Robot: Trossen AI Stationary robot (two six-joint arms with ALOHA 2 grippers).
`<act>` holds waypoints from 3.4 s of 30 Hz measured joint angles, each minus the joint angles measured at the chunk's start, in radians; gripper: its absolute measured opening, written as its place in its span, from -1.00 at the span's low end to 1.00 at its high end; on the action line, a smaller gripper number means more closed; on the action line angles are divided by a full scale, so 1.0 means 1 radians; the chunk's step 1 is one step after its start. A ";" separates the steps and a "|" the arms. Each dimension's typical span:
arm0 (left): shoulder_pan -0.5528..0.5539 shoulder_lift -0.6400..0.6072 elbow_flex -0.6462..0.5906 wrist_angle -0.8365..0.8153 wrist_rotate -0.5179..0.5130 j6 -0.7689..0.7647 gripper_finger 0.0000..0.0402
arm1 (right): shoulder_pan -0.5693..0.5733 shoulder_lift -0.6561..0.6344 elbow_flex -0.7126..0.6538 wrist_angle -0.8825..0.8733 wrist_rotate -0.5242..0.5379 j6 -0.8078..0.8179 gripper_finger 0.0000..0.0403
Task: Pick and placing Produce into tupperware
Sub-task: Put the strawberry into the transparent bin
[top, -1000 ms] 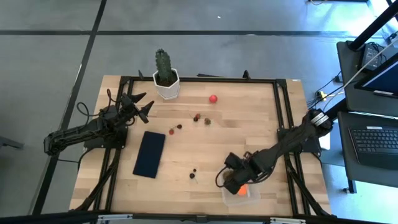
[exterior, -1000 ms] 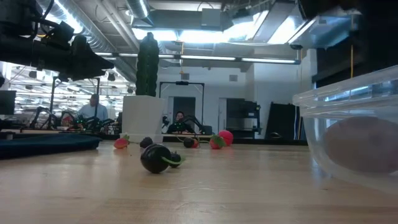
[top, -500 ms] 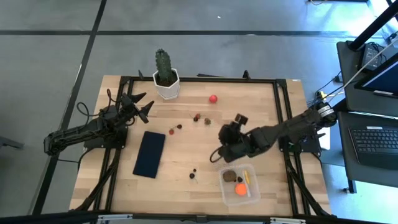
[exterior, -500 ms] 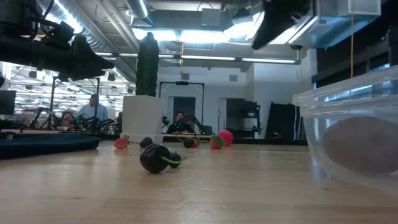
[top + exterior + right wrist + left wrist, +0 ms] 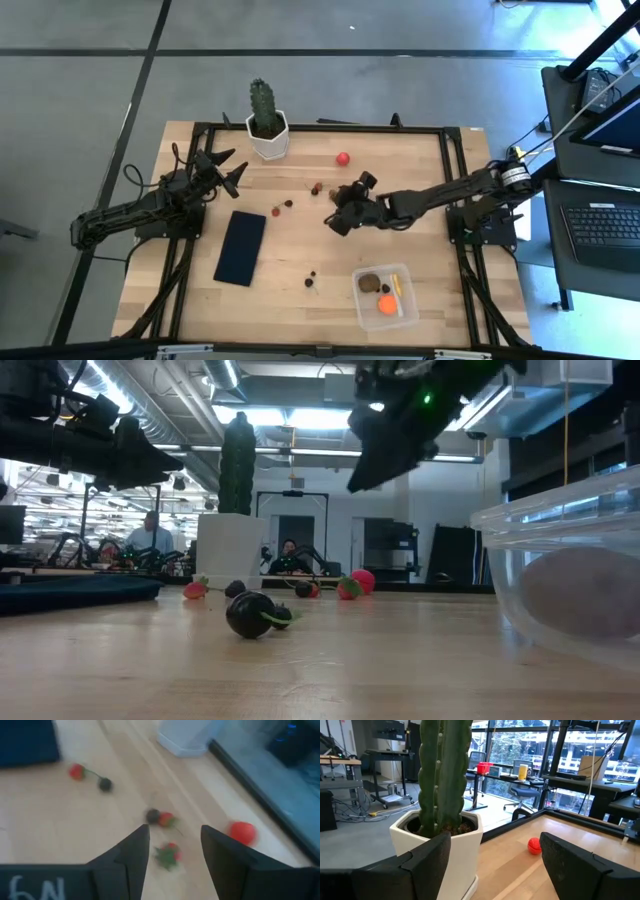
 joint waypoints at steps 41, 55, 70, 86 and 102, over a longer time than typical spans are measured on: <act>0.000 0.000 0.000 0.000 0.000 0.000 0.48 | -0.134 0.004 -0.337 0.670 -0.091 0.007 0.64; 0.000 0.000 0.000 0.000 0.000 0.007 0.48 | -0.178 0.100 -0.329 0.666 -0.091 0.159 0.66; 0.000 0.000 0.000 0.000 0.000 0.008 0.48 | -0.178 0.306 -0.185 0.623 -0.107 0.115 0.66; 0.000 0.000 0.000 0.000 0.000 0.008 0.48 | -0.193 0.315 -0.185 0.519 -0.170 0.213 0.62; 0.000 0.000 0.000 0.000 0.000 0.007 0.48 | -0.220 0.328 -0.184 0.510 -0.208 0.236 0.15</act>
